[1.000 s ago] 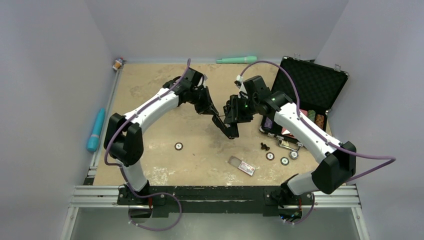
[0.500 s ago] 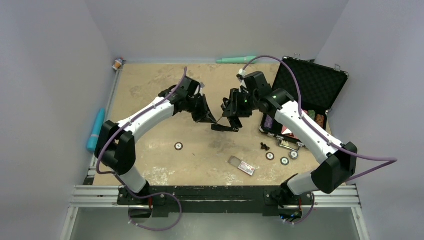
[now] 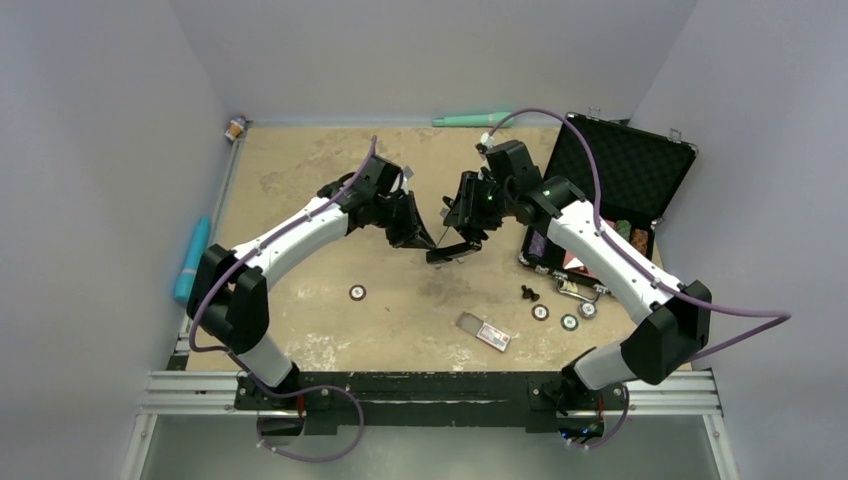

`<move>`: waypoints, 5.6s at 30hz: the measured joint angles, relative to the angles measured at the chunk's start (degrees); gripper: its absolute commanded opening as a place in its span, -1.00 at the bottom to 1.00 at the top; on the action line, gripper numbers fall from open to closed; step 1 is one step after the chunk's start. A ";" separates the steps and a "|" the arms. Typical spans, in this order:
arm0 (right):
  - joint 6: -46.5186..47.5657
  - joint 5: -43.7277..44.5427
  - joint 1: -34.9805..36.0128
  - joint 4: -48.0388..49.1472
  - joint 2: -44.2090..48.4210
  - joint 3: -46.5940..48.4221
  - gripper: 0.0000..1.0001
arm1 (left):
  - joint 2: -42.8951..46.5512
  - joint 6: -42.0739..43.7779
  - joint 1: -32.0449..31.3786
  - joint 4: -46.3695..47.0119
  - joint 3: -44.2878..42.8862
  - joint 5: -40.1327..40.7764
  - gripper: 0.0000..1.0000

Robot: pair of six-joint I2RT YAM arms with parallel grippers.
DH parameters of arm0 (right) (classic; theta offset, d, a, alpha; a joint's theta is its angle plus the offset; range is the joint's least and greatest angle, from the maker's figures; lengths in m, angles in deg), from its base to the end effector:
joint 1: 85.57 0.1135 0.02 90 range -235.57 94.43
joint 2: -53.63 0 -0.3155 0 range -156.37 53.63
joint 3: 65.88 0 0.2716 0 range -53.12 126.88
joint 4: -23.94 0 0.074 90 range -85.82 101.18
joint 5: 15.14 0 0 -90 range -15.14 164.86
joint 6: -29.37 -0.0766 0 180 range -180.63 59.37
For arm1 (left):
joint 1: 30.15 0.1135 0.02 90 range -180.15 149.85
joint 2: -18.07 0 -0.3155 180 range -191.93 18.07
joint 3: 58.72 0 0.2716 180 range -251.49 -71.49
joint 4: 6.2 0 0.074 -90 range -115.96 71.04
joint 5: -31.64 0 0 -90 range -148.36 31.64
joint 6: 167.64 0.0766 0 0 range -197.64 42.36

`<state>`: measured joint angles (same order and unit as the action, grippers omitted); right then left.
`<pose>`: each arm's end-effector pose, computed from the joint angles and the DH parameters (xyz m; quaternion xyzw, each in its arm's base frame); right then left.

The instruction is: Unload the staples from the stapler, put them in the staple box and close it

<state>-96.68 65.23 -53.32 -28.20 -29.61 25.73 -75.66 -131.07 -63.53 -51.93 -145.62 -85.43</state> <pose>0.2972 0.2027 0.3629 -0.0025 0.9171 0.2835 0.2804 0.3120 -0.2473 0.2831 -0.0863 0.9198 -0.3754 0.0744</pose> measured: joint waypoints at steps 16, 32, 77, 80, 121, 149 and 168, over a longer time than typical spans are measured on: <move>-1.49 0.92 0.02 1.84 3.15 -2.40 -1.00 | -0.11 1.36 0.00 -3.48 -3.34 1.07 -1.00; -2.40 5.92 -8.07 3.82 9.68 -4.52 -1.00 | 11.91 4.59 1.97 -10.95 6.91 3.67 0.19; -31.93 -24.94 -8.81 41.16 17.14 -5.31 -1.00 | 24.96 -11.30 5.42 44.33 7.72 -19.39 0.65; -32.94 -24.92 -8.81 43.23 17.46 -5.31 -1.00 | 22.77 -11.96 3.93 44.72 6.29 -19.26 0.62; -34.27 -23.28 -8.92 44.72 15.74 -7.34 -1.00 | 11.06 -18.97 -3.17 55.69 -0.98 -18.32 -0.59; -33.00 -24.65 -9.07 48.00 17.09 -11.85 0.76 | 11.78 -11.02 -3.54 36.46 -3.69 -16.70 -1.00; -21.62 -13.97 -11.69 25.24 17.75 -5.77 0.97 | 14.12 1.88 -1.92 8.41 -8.90 -9.44 -1.00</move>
<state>-118.30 51.26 -65.01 -2.95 -11.86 19.96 -61.54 -129.19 -65.46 -43.52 -154.51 -94.87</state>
